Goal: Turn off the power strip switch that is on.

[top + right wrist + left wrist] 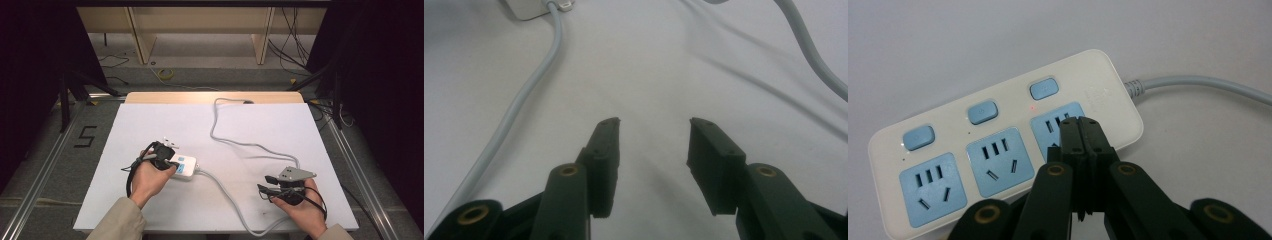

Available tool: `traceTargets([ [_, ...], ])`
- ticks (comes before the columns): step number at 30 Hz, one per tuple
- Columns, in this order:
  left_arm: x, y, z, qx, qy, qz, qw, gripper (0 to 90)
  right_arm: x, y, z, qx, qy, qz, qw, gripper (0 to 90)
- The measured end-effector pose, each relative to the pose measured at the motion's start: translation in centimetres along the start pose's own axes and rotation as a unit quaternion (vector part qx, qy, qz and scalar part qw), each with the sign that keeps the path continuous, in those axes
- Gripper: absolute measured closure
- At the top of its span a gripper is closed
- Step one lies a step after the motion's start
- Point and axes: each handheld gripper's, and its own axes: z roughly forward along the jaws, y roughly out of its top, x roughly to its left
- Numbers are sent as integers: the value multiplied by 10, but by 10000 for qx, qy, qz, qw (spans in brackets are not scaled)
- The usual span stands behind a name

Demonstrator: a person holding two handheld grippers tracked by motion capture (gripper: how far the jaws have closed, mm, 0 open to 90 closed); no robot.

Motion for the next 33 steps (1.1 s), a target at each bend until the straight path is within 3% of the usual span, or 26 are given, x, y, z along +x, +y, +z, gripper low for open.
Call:
traceTargets([
  [33,3,14,10,124,8,96,9999,896,1,0,1,45,5,-38,10000,565],
])
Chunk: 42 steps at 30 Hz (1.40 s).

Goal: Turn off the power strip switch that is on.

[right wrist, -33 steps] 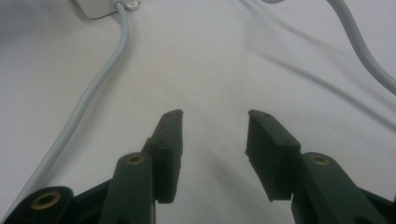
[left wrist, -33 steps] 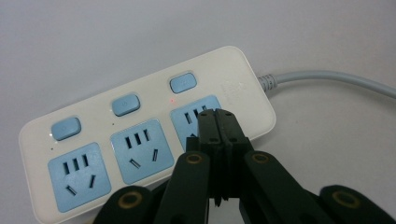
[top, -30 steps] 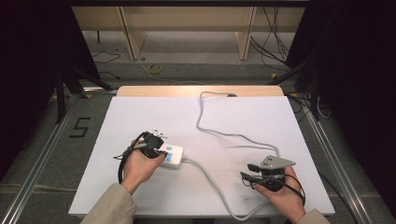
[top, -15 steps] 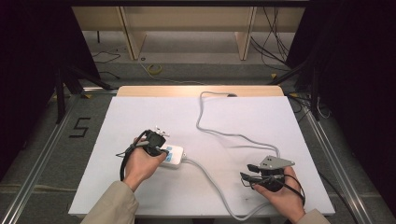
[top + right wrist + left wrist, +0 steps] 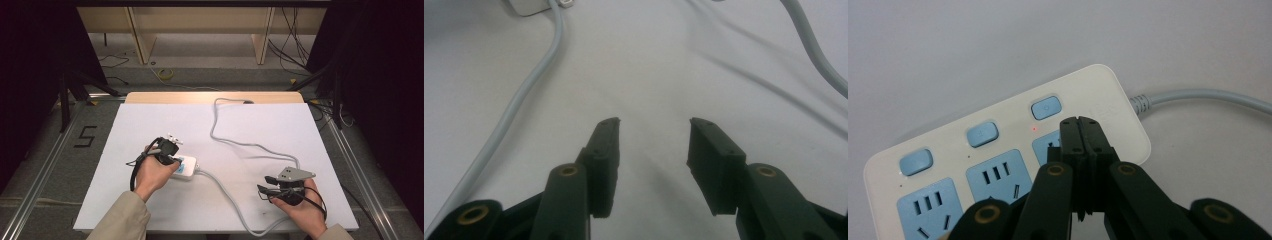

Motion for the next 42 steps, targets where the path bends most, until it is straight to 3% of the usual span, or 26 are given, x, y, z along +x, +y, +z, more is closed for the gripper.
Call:
traceTargets([
  [42,3,11,12,34,-11,-67,10000,896,-1,0,0,5,16,-11,10000,564],
])
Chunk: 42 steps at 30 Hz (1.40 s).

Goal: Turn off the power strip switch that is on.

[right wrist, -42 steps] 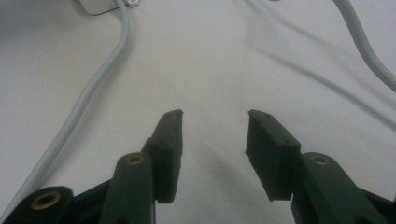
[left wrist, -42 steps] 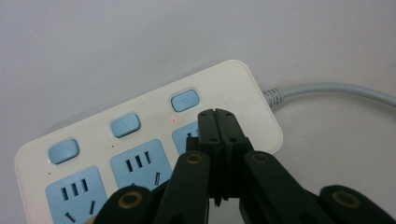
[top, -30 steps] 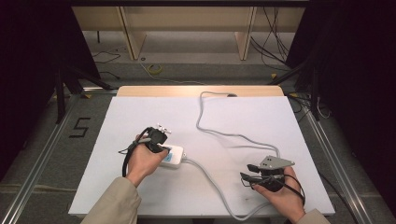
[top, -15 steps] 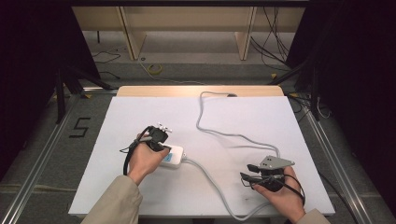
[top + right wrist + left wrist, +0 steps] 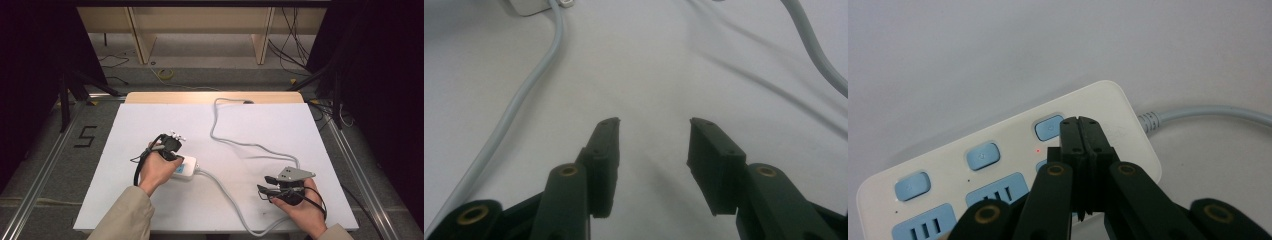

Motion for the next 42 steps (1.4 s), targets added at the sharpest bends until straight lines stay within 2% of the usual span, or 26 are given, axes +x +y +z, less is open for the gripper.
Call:
traceTargets([
  [20,3,7,5,-15,26,23,10000,897,0,0,0,9,1,7,10000,565],
  [35,6,9,14,56,262,119,9996,897,0,0,0,14,6,8,10000,564],
  [42,5,10,17,53,333,226,9992,896,0,0,0,16,9,8,10000,565],
])
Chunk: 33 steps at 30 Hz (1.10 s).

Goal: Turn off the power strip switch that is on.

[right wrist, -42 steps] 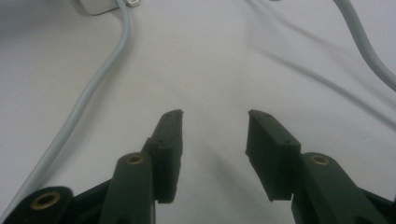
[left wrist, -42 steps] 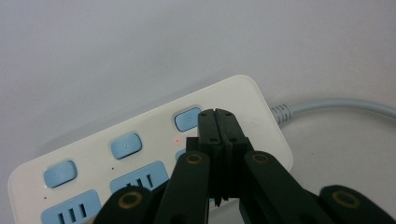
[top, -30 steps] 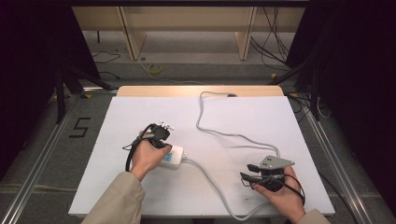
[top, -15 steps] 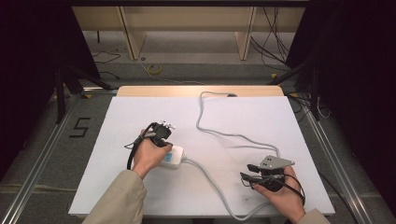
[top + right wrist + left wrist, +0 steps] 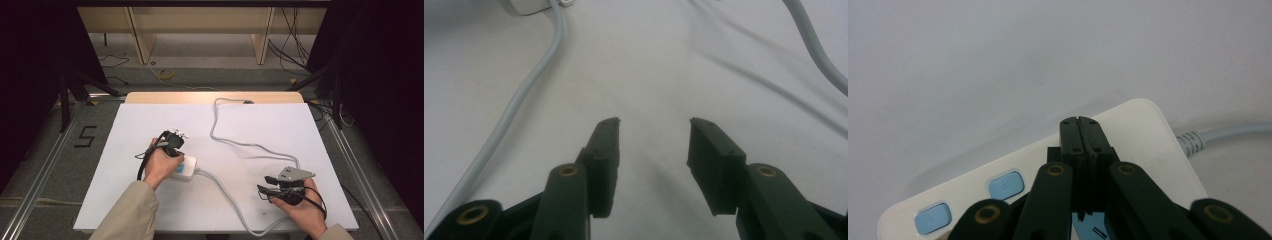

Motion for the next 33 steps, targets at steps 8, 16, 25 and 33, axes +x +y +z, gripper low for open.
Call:
traceTargets([
  [8,-1,1,2,11,8,34,10000,896,0,0,0,2,1,13,10000,564],
  [16,-4,1,2,51,82,115,9999,897,0,0,0,-1,9,4,10000,564],
  [25,-5,1,3,42,109,128,9998,897,1,0,0,-12,10,-6,10000,564],
  [33,-4,1,3,73,82,101,9999,898,0,0,0,-6,10,-9,10000,565],
])
